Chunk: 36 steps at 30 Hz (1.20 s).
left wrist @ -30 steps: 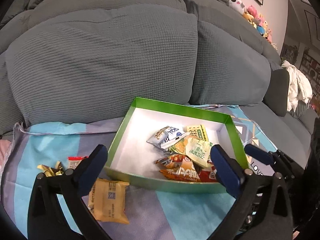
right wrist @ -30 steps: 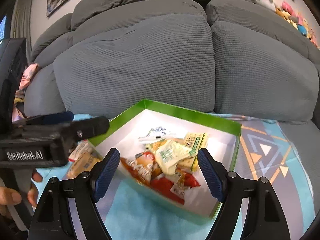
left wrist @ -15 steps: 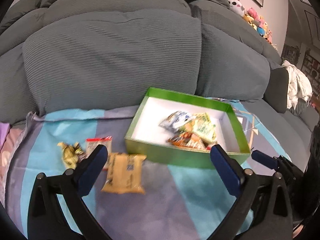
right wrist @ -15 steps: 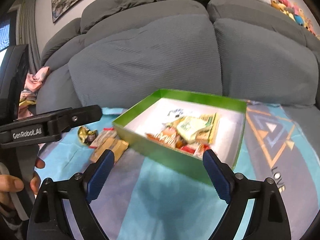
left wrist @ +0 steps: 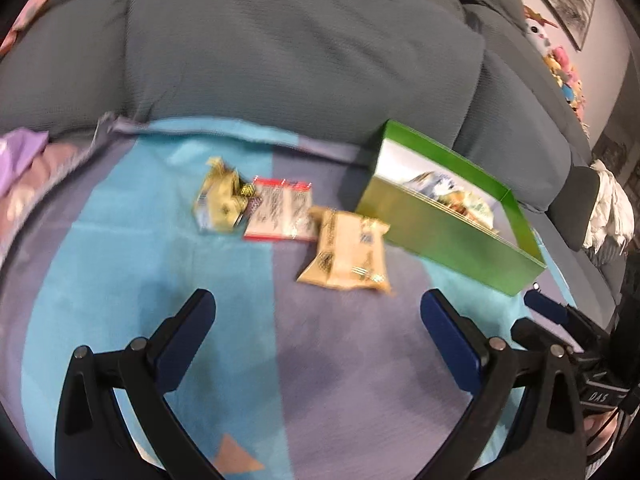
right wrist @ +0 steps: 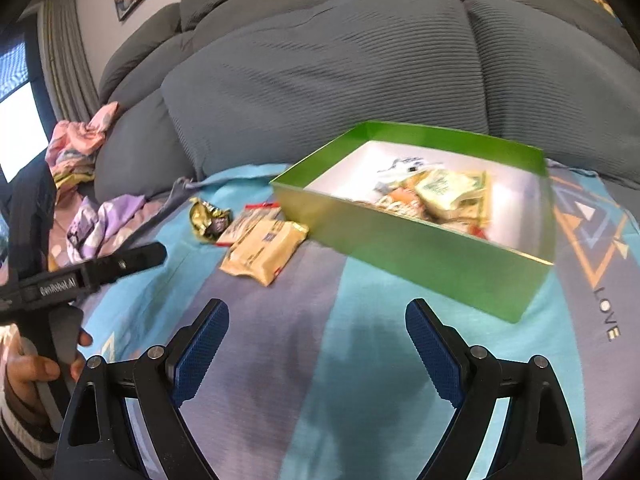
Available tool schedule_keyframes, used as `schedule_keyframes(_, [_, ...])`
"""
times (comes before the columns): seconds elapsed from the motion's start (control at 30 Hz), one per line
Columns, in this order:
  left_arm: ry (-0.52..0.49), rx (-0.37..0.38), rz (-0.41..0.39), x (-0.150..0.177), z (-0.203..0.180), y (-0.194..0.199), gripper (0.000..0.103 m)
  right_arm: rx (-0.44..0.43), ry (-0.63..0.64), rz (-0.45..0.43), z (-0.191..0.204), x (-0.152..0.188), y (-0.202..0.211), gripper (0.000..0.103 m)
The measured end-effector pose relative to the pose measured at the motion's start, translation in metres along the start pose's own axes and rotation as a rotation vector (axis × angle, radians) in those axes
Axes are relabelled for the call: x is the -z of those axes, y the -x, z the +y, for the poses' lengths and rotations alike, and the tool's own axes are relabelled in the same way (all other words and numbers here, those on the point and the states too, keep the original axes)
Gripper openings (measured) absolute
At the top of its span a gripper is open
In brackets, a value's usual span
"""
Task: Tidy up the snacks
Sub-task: 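Move the right tool back toward the tan pastry bag, then lower the right gripper around the tan pastry bag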
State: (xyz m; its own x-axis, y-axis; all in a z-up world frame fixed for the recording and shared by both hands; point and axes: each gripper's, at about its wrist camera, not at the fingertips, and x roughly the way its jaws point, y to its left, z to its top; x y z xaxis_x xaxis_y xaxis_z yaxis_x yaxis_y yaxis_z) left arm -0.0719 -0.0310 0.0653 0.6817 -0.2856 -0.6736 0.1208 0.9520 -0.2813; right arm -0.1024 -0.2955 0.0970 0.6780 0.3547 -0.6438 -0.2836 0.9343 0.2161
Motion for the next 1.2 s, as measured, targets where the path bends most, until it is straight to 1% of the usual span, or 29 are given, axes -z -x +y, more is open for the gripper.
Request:
schedule_keyframes(0.2, [0.040, 0.054, 0.040, 0.012, 0.016, -0.012, 0.103, 0.002, 0.049, 0.046, 0.017, 0.005, -0.018, 0.090])
schedule_keyframes(0.33, [0.045, 0.072, 0.041, 0.010, 0.017, -0.018, 0.103, -0.002, 0.063, 0.075, 0.022, 0.006, -0.031, 0.090])
schedule_keyframes(0.53, [0.056, 0.110, 0.058, 0.005, 0.018, -0.037, 0.103, -0.011, 0.082, 0.105, 0.029, 0.005, -0.051, 0.090])
schedule_keyframes(0.67, [0.032, 0.131, 0.059, -0.003, 0.015, -0.049, 0.102, -0.015, 0.093, 0.114, 0.031, 0.002, -0.065, 0.090])
schedule_keyframes(0.83, [-0.025, 0.171, 0.055, -0.018, 0.005, -0.066, 0.101, -0.028, 0.116, 0.123, 0.038, -0.006, -0.088, 0.090])
schedule_keyframes(0.9, [-0.045, 0.183, 0.062, -0.023, 0.001, -0.073, 0.099, -0.034, 0.131, 0.126, 0.040, -0.009, -0.095, 0.090])
schedule_keyframes(1.0, [-0.055, 0.180, 0.074, -0.026, -0.001, -0.082, 0.095, -0.055, 0.131, 0.140, 0.042, -0.016, -0.106, 0.090])
schedule_keyframes(1.07, [-0.055, 0.199, 0.084, -0.027, -0.001, -0.087, 0.092, -0.061, 0.136, 0.148, 0.044, -0.020, -0.112, 0.090])
schedule_keyframes(1.13, [-0.059, 0.206, 0.092, -0.027, -0.001, -0.090, 0.091, -0.061, 0.146, 0.155, 0.046, -0.023, -0.118, 0.090])
schedule_keyframes(1.17, [-0.060, 0.212, 0.096, -0.027, 0.000, -0.091, 0.088, -0.062, 0.148, 0.158, 0.047, -0.023, -0.120, 0.090])
schedule_keyframes(1.2, [-0.062, 0.220, 0.103, -0.028, 0.000, -0.093, 0.082, -0.061, 0.149, 0.159, 0.047, -0.024, -0.122, 0.090])
